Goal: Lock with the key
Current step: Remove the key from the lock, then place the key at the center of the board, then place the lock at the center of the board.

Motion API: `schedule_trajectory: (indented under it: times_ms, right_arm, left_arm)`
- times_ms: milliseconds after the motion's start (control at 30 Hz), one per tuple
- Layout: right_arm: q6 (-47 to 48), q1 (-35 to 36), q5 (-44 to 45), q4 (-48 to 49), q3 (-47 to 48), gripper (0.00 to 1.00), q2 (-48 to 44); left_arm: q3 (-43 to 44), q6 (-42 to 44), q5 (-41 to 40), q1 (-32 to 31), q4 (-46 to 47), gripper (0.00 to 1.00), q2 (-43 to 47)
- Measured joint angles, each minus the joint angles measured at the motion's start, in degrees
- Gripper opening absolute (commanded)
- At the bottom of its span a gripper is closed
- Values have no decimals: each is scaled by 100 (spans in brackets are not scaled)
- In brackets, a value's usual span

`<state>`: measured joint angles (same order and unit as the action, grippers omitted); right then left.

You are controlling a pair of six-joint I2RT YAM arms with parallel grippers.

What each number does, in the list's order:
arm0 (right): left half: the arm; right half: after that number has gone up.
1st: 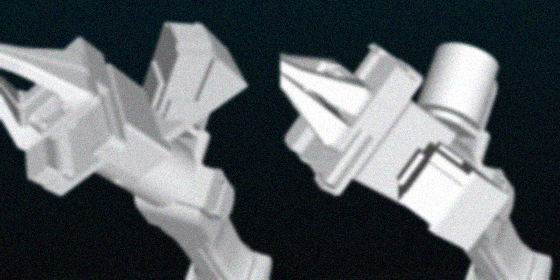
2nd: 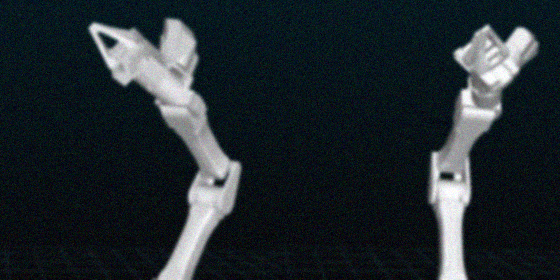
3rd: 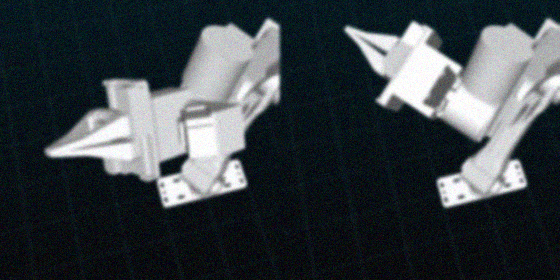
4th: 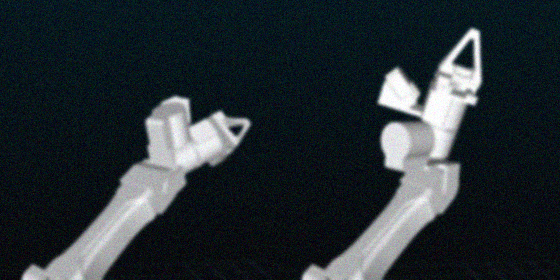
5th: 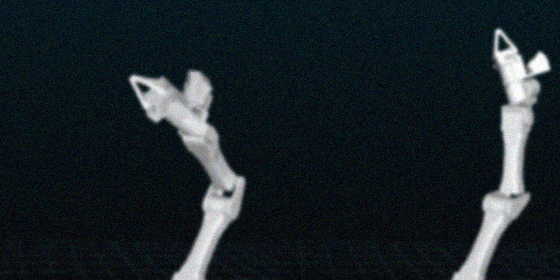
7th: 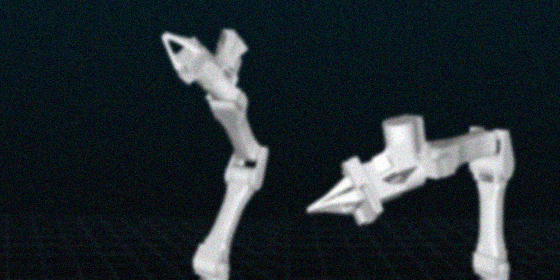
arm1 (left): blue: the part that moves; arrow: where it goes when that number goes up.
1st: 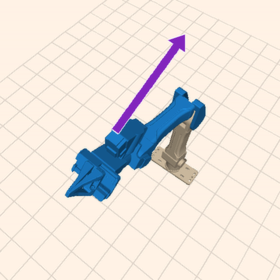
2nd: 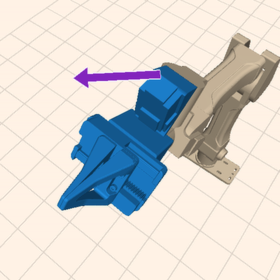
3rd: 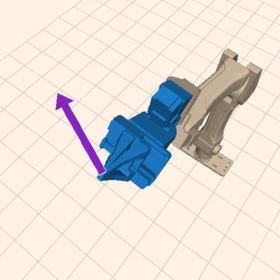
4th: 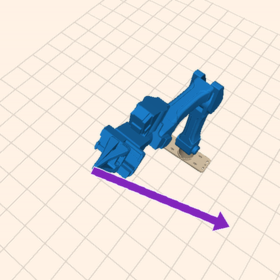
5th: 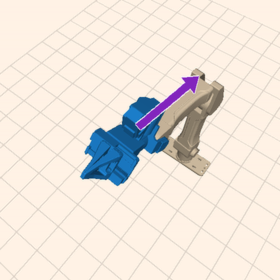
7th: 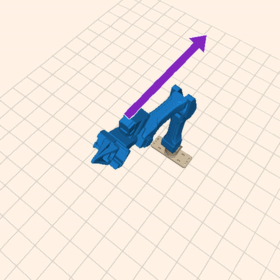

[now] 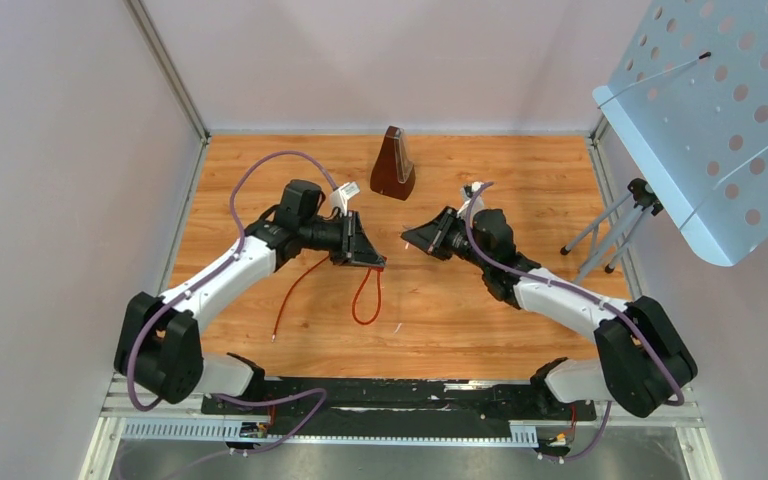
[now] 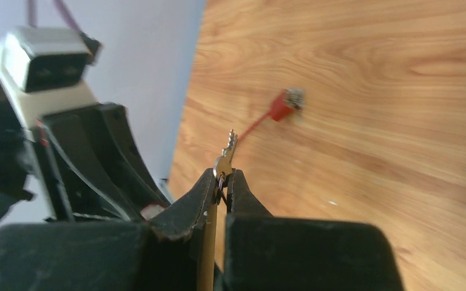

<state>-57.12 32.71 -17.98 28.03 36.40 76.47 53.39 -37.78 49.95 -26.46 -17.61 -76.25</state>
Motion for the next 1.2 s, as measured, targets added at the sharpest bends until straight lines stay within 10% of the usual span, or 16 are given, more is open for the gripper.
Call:
schedule_trajectory:
  times_ms: [600, 933, 1200]
  right_arm:
    - [1335, 605, 339, -2332, 1106, 0, 1788]
    - [1504, 859, 857, -3025, 2232, 11, 2605]
    - [1703, 929, 1401, -3891, 2667, 43, 2763]
  left_arm:
    - [807, -640, -2247, 4, 1755, 2, -3110]
    - [778, -984, -2667, 9, 2533, 61, -3440]
    - [791, -553, -3228, 4, 2170, 76, -3176]
